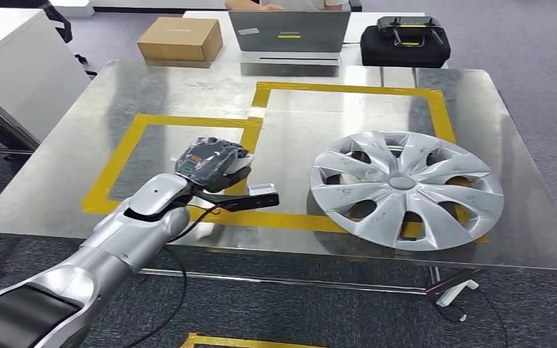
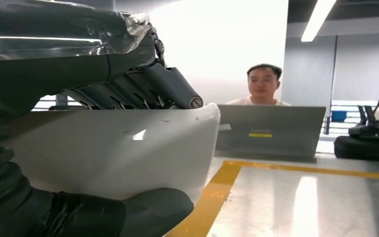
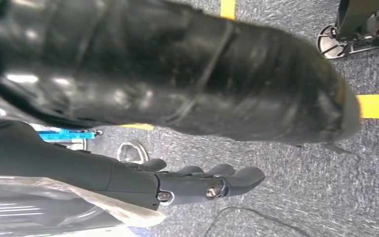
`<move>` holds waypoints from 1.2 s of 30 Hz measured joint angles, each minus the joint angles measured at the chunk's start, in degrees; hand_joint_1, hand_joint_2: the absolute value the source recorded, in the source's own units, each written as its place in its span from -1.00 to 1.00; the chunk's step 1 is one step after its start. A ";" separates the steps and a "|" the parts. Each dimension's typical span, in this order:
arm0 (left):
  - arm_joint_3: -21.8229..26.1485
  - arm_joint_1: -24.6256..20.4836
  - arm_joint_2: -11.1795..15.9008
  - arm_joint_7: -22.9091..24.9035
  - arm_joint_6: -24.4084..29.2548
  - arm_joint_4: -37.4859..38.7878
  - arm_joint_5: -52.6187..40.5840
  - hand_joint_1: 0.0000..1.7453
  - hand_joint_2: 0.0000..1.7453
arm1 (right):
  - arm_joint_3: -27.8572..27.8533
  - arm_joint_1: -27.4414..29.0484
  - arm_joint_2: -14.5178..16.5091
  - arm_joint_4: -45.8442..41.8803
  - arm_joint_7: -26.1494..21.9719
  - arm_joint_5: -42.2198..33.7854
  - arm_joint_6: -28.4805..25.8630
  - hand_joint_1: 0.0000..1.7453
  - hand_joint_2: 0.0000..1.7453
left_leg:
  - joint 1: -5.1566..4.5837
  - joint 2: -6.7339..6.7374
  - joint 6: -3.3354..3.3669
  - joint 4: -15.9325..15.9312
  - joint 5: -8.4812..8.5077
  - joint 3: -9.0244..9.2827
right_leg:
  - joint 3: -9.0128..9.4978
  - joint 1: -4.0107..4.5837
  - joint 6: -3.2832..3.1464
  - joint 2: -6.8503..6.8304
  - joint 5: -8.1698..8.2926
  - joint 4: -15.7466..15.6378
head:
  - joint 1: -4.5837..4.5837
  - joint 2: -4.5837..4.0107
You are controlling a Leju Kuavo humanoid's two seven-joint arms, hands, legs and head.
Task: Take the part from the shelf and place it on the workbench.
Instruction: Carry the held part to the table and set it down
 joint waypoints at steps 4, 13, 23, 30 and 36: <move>-0.33 -1.41 -0.59 1.98 -2.51 3.14 0.39 1.00 1.00 | 0.03 -0.08 0.00 0.00 -0.04 0.25 0.08 -1.00 -1.00 | 0.00 0.01 0.02 0.00 -0.01 0.00 | 0.00 0.00 0.00 0.00 0.00 0.00 | -0.01 0.01; -2.81 -4.18 -1.13 8.37 -7.80 7.08 -1.08 -1.00 0.50 | 0.01 -0.06 0.00 0.00 -0.04 0.56 0.08 -1.00 -1.00 | 0.00 0.01 0.02 0.00 -0.01 0.00 | 0.00 0.01 0.00 0.00 0.00 0.00 | -0.01 0.01; -3.95 -5.64 -1.60 11.11 -6.19 8.45 -0.61 -1.00 -1.00 | -0.04 -0.05 0.00 0.00 -0.04 1.06 0.06 -1.00 -1.00 | 0.00 0.00 0.02 0.00 -0.01 0.00 | 0.00 0.00 0.00 0.00 0.00 0.00 | -0.02 0.00; -4.63 -6.42 -1.60 11.33 -4.95 8.47 -0.77 -1.00 -1.00 | -0.08 -0.02 0.00 0.00 -0.04 1.24 0.08 -1.00 -1.00 | 0.00 0.00 0.02 0.00 -0.01 0.00 | 0.01 0.00 0.00 0.00 0.00 0.00 | -0.01 0.00; -5.10 -6.96 -1.55 11.88 -2.90 8.47 -0.77 -1.00 -1.00 | -0.10 -0.01 0.00 0.00 -0.04 1.27 0.04 -1.00 -1.00 | 0.00 0.00 0.02 0.00 -0.01 0.00 | 0.01 0.00 0.00 0.00 0.00 0.00 | -0.01 0.00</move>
